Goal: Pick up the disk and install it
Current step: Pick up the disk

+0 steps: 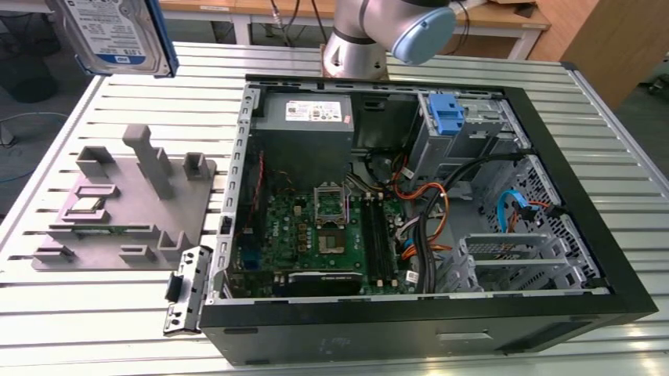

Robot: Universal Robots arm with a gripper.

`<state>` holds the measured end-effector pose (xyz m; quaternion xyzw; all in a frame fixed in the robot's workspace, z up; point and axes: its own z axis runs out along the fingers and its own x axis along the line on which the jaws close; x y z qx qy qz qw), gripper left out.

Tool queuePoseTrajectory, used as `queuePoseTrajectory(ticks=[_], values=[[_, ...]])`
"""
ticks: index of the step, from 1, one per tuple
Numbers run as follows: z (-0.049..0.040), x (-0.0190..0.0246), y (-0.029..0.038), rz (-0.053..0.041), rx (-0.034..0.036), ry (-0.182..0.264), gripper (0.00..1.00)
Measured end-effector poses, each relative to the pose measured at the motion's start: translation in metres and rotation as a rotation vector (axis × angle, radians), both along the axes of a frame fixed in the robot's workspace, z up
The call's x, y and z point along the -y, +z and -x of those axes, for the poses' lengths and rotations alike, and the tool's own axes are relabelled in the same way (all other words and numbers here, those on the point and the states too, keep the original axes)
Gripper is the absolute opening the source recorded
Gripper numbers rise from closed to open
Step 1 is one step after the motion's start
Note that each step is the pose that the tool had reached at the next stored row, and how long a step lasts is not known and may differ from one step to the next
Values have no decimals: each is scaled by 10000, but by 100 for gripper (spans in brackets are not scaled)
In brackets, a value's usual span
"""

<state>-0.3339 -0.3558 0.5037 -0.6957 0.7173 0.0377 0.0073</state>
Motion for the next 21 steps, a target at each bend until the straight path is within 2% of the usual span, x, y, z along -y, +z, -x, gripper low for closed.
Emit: queuePoseTrajectory(ticks=[6,11,21], values=[[-55,0,0,0,1,0,35],[-58,0,2,-1,1,0,35],[-58,0,54,0,0,0,35]])
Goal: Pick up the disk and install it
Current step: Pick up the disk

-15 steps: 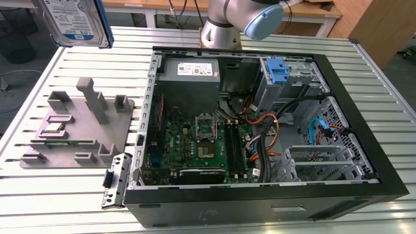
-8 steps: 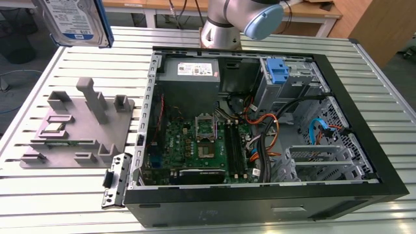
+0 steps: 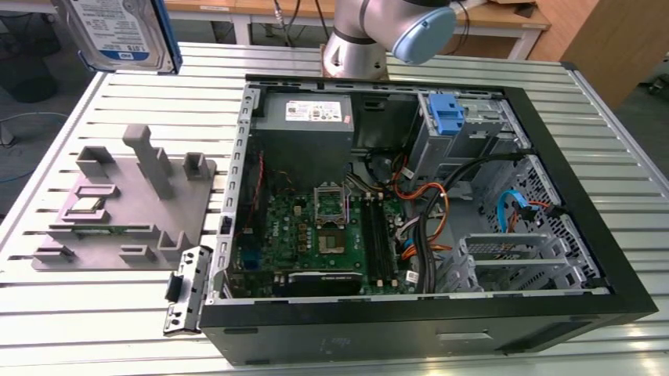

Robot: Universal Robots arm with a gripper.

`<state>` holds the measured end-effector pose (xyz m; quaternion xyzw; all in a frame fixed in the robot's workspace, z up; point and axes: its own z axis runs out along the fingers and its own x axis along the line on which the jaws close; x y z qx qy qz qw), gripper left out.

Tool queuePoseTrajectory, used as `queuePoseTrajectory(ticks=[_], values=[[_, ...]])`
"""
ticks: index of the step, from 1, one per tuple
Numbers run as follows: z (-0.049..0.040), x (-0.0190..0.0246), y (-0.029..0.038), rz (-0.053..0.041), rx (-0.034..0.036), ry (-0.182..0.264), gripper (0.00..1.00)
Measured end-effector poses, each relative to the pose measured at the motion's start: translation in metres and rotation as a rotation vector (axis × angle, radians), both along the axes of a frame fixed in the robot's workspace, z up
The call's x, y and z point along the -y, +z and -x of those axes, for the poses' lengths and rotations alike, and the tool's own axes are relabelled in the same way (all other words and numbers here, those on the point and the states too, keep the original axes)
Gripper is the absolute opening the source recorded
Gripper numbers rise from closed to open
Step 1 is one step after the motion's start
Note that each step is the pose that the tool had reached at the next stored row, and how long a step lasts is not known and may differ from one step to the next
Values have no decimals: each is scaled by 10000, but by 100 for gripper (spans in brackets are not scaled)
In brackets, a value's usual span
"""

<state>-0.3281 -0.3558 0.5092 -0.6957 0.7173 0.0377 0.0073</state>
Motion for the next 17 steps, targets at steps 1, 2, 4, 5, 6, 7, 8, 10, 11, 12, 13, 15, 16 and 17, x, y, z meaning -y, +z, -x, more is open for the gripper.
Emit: queuePoseTrajectory(ticks=[1,2,4,5,6,7,8,10,11,12,13,15,16,17], values=[[0,0,0,-1,1,0,35],[0,0,0,-1,2,0,35],[0,0,2,0,1,0,35],[0,0,2,-1,1,0,35],[0,0,2,-1,1,0,35],[0,0,2,-1,1,0,35],[0,0,2,-1,1,0,35],[-9,0,3,0,0,1,35],[-16,0,3,0,0,2,35],[-22,0,3,0,1,1,35],[-29,0,3,0,0,0,35],[-47,0,3,0,0,0,35],[-57,0,3,0,0,0,35],[-67,0,3,0,1,0,35]])
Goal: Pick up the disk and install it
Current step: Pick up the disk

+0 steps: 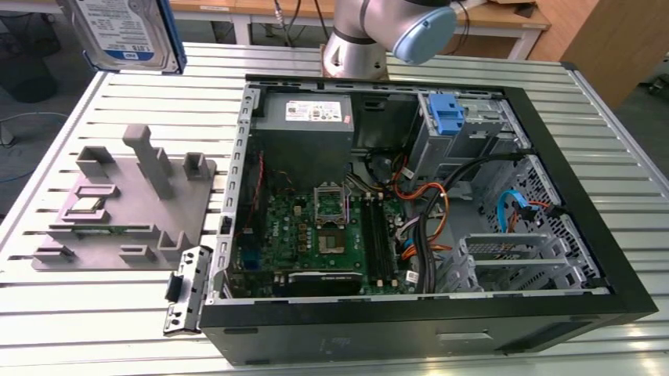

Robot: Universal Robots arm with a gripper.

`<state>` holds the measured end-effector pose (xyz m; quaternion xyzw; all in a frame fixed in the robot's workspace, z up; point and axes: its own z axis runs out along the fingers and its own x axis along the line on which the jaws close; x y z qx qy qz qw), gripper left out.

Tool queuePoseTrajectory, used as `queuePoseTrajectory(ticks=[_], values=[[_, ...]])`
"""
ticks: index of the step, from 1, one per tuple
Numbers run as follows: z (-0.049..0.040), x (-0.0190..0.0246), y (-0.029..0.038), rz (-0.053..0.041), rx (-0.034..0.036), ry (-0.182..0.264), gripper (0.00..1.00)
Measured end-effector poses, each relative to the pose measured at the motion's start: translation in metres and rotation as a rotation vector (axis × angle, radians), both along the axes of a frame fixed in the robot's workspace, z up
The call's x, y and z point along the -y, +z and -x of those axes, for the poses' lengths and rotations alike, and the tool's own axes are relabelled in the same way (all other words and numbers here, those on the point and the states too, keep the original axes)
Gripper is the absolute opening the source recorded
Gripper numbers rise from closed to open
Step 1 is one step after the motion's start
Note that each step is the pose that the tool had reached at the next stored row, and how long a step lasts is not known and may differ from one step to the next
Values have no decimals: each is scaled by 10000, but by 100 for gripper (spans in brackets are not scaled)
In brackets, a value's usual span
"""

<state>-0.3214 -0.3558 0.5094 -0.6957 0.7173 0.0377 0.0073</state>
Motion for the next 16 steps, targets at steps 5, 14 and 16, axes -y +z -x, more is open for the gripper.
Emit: queuePoseTrajectory(ticks=[5,14,16], values=[[-52,0,0,0,1,0,35],[-154,0,0,0,-1,0,35],[-179,0,0,0,0,-1,35]])
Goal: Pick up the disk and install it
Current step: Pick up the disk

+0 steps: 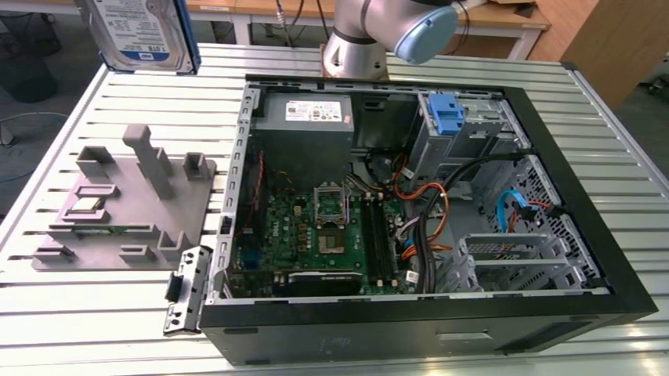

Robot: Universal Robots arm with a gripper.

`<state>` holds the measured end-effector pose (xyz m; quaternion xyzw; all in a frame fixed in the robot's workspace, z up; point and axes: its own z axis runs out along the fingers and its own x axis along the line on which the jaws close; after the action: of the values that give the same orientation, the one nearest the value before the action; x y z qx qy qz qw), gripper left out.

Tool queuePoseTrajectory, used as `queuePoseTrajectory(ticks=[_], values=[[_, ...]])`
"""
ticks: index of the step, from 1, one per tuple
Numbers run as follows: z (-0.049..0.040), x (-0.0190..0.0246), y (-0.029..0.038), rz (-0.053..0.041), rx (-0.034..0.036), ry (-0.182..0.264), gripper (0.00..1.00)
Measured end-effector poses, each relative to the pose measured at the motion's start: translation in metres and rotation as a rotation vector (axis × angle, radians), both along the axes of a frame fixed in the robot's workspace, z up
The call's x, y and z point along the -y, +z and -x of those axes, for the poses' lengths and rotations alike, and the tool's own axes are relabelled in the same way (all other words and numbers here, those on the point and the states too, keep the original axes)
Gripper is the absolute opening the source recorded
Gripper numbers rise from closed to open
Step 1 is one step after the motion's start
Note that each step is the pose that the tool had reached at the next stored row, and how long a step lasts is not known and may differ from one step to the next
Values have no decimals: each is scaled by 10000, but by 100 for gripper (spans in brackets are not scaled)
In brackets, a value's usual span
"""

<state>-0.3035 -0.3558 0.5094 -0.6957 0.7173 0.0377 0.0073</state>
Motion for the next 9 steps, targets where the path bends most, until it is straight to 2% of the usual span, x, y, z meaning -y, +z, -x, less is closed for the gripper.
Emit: queuePoseTrajectory(ticks=[9], values=[[-116,0,0,0,-1,0,35]])
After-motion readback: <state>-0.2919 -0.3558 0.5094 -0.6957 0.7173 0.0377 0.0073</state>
